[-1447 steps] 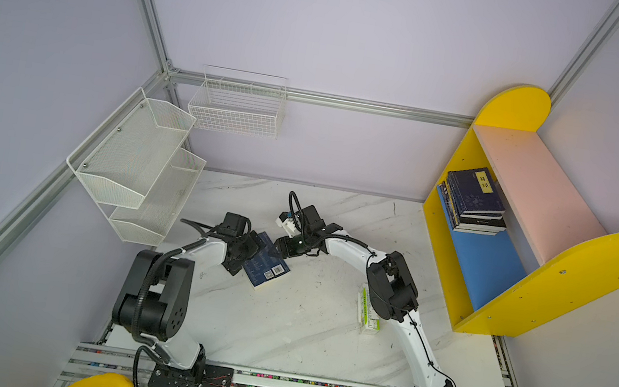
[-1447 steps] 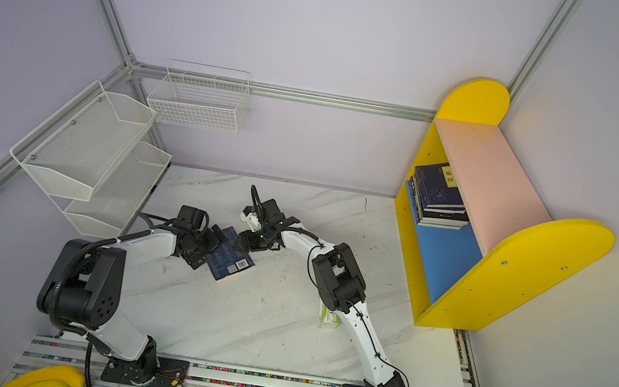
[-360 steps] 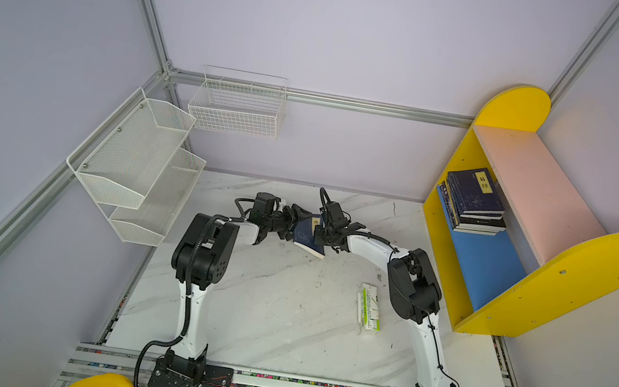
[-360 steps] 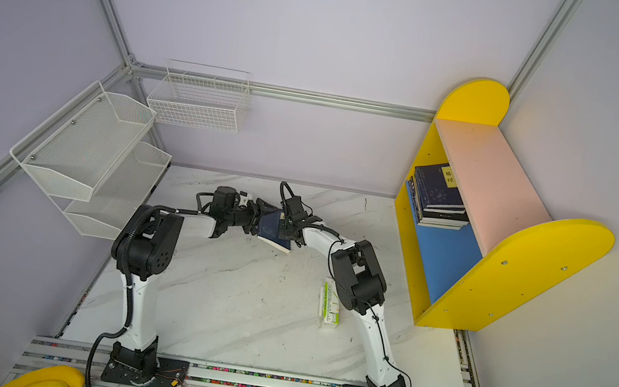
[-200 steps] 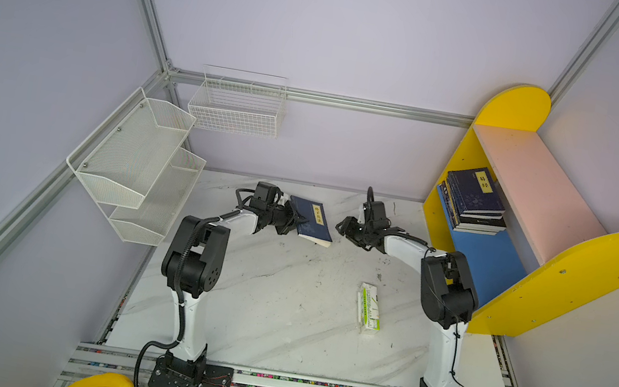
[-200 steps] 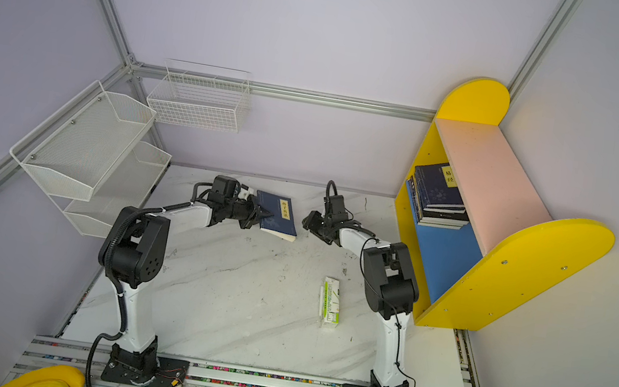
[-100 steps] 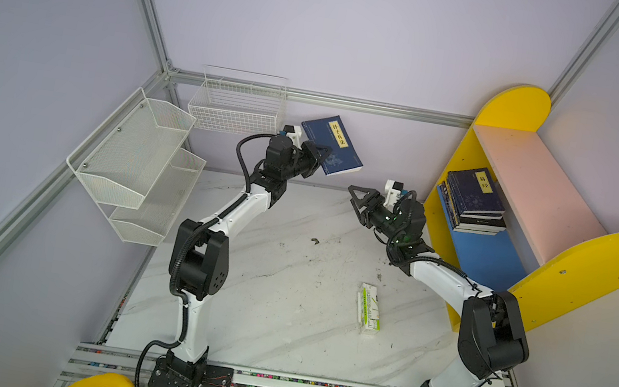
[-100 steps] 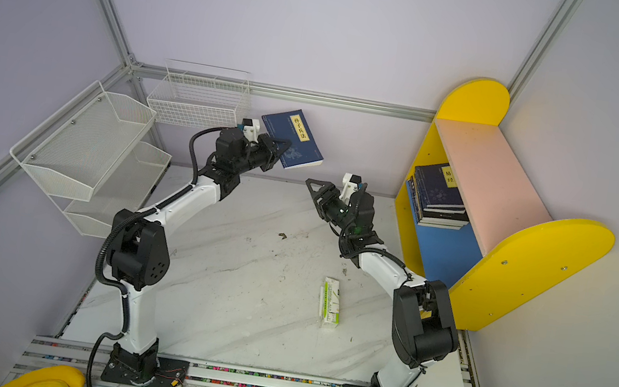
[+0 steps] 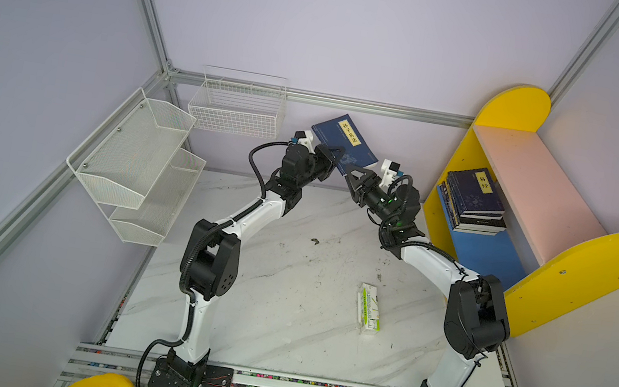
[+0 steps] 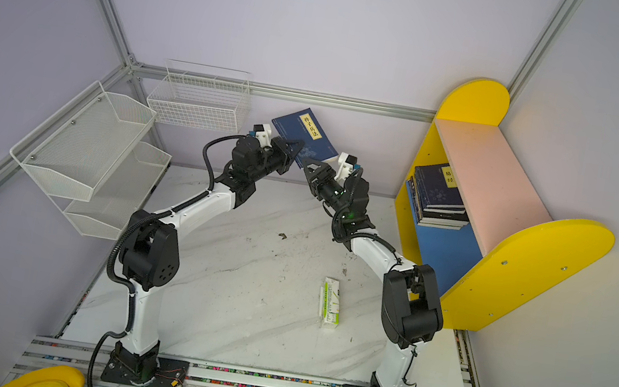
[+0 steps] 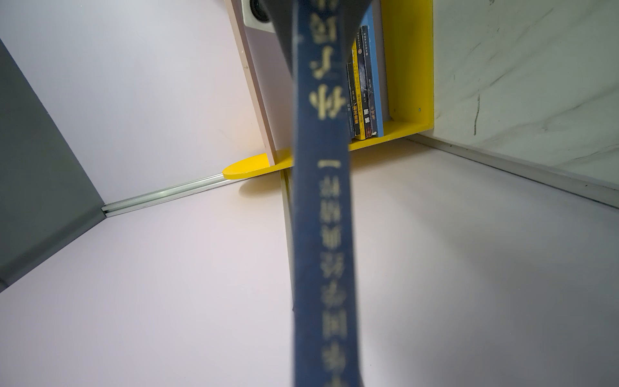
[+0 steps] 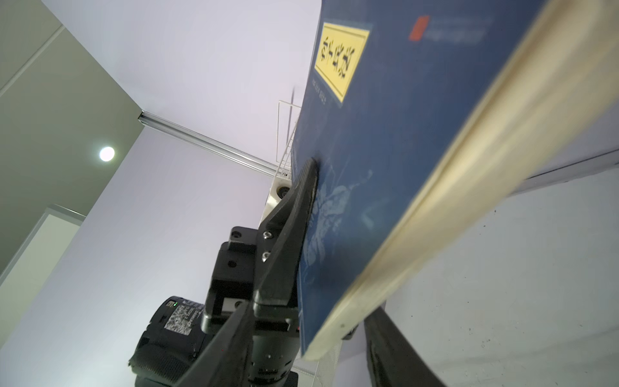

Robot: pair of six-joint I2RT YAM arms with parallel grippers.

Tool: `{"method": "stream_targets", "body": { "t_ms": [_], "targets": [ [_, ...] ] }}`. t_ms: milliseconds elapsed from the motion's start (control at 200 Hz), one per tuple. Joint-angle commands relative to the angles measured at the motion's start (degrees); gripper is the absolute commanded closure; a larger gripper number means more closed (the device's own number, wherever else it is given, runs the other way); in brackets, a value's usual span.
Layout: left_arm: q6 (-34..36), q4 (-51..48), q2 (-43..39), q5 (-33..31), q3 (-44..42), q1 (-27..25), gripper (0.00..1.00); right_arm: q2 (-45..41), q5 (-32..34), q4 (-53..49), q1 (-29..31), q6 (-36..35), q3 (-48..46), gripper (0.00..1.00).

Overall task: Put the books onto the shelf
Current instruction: 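Raise the upright book with both grippers toward the shelf, then carry the book onto the shelf stack with the right gripper while the left releases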

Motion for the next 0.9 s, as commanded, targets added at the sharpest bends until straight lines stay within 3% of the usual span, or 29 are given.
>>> {"method": "stream_targets", "body": {
  "t_ms": [0,205,495,680,850,890],
  "targets": [
    [-0.4,7.3,-3.7,-2.3,-1.1,-0.1,1.00,1.4,-0.9,0.4,0.7,1.6,2.4,0.49],
    [-0.5,8.4,-3.3,-2.9,-1.3,-1.0,1.00,1.9,1.2,2.7,1.0,2.7,2.4,0.69],
    [-0.8,8.6,-2.9,-3.0,-1.0,-1.9,1.00,3.3,2.9,6.1,1.0,3.1,3.6,0.76],
    [-0.6,8.5,-3.1,-3.0,-1.2,-2.0,1.00,3.1,4.4,6.4,0.8,3.1,3.7,0.92],
    [1.4,7.8,-4.8,-3.7,-3.0,-1.2,0.80,-1.1,4.7,5.3,-2.5,1.9,-0.3,0.97],
    [2.0,7.4,-5.5,-3.9,-3.7,-0.9,0.68,-2.8,4.7,5.2,-3.9,1.4,-2.1,0.98]
  ]
}}
